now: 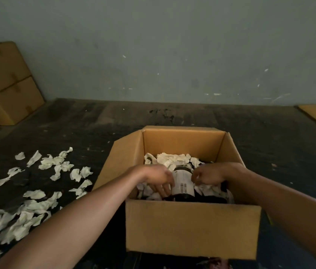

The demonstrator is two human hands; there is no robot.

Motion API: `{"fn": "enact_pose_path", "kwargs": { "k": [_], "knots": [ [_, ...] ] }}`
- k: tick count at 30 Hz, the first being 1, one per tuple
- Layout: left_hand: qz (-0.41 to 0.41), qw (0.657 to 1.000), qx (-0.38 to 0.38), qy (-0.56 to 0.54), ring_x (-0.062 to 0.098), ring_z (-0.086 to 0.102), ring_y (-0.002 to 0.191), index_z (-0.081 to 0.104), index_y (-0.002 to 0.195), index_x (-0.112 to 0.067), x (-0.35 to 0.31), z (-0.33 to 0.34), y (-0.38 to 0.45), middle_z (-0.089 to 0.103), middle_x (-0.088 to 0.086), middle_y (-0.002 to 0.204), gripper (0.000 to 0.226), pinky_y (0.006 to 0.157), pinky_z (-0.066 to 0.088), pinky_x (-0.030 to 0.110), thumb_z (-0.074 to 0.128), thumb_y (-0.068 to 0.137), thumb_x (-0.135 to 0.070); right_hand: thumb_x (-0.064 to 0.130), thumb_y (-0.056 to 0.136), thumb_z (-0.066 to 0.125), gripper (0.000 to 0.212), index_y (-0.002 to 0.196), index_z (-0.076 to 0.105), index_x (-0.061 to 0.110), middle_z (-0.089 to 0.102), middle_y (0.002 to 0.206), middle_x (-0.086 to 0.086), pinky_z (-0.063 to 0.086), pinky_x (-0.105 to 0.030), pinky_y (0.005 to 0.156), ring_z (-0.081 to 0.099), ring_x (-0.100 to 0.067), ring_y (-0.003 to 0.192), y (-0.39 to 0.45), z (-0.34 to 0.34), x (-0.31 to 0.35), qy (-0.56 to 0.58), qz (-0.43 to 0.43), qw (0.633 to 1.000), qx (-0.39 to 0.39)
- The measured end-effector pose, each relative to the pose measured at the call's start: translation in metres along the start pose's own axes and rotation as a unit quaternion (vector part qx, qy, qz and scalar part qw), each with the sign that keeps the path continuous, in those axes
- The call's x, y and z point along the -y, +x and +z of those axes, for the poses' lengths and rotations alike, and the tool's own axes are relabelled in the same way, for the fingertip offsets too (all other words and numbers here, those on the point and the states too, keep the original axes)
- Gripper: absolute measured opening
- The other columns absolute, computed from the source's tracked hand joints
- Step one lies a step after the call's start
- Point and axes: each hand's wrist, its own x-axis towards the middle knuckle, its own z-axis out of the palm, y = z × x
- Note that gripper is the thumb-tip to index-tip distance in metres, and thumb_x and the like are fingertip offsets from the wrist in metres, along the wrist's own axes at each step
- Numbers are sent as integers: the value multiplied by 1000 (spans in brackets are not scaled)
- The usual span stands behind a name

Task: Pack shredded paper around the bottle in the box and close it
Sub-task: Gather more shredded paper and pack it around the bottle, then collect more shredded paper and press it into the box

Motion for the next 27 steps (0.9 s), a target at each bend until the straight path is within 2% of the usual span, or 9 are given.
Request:
{"fn": "enact_pose_path", "kwargs": {
  "k": [2,5,8,11,14,17,21,24,27],
  "knots": [
    [72,988,-134,-36,20,71,98,64,117,-18,6,-9,-21,72,3,109,28,82,56,37,42,100,-24,39,98,48,43,139,50,24,50,144,0,42,-36,104,50,-21,126,-2,-7,16,25,-21,994,-99],
    [145,934,-327,-15,15,62,113,62,123,-27,28,-20,-56,66,-2,124,30,95,51,40,50,97,-32,46,98,47,56,149,35,26,38,154,-4,34,-41,112,39,-25,138,-2,-5,52,47,-43,979,-191],
    [146,906,-396,-29,18,54,126,53,134,-27,66,-26,-95,57,-1,139,38,103,46,40,50,97,-33,50,98,43,62,153,24,28,27,160,-6,26,-43,116,28,-30,144,-5,5,101,37,-62,970,-231],
    [115,889,-443,-29,21,47,133,45,141,-28,119,-24,-136,48,1,148,44,106,42,40,50,98,-37,44,100,43,61,153,23,25,26,160,-9,23,-41,115,25,-32,144,-7,23,159,28,-92,958,-269],
    [74,882,-465,-35,22,41,138,38,147,-23,182,-10,-174,41,4,153,52,109,36,36,51,98,-36,42,97,48,61,152,24,29,22,160,-11,26,-47,116,20,-35,146,-13,55,223,-10,-112,938,-327],
    [18,879,-473,-55,21,39,140,31,150,-22,254,19,-205,35,5,157,61,112,33,34,55,97,-40,39,97,48,60,151,24,30,20,160,-9,26,-46,117,16,-29,148,-15,101,281,-15,-187,913,-362],
    [-75,883,-453,-92,24,24,147,19,154,-29,350,71,-234,19,5,163,82,117,29,43,63,88,-51,49,97,44,61,151,17,38,8,164,-1,23,-44,120,7,-23,150,1,178,332,-8,-237,923,-301],
    [-156,896,-400,-109,30,8,151,2,156,-28,403,110,-244,1,9,165,103,119,19,49,64,82,-62,59,94,44,75,153,2,43,-9,165,-2,13,-48,120,-7,-27,151,22,226,340,-14,-182,963,-199],
    [-232,905,-340,-105,38,-4,150,-12,155,-25,441,139,-245,-9,16,164,118,121,10,54,59,75,-74,70,85,48,92,150,-13,48,-23,162,-4,7,-59,118,-15,-35,149,46,259,326,26,-93,988,-124]
  ]
}}
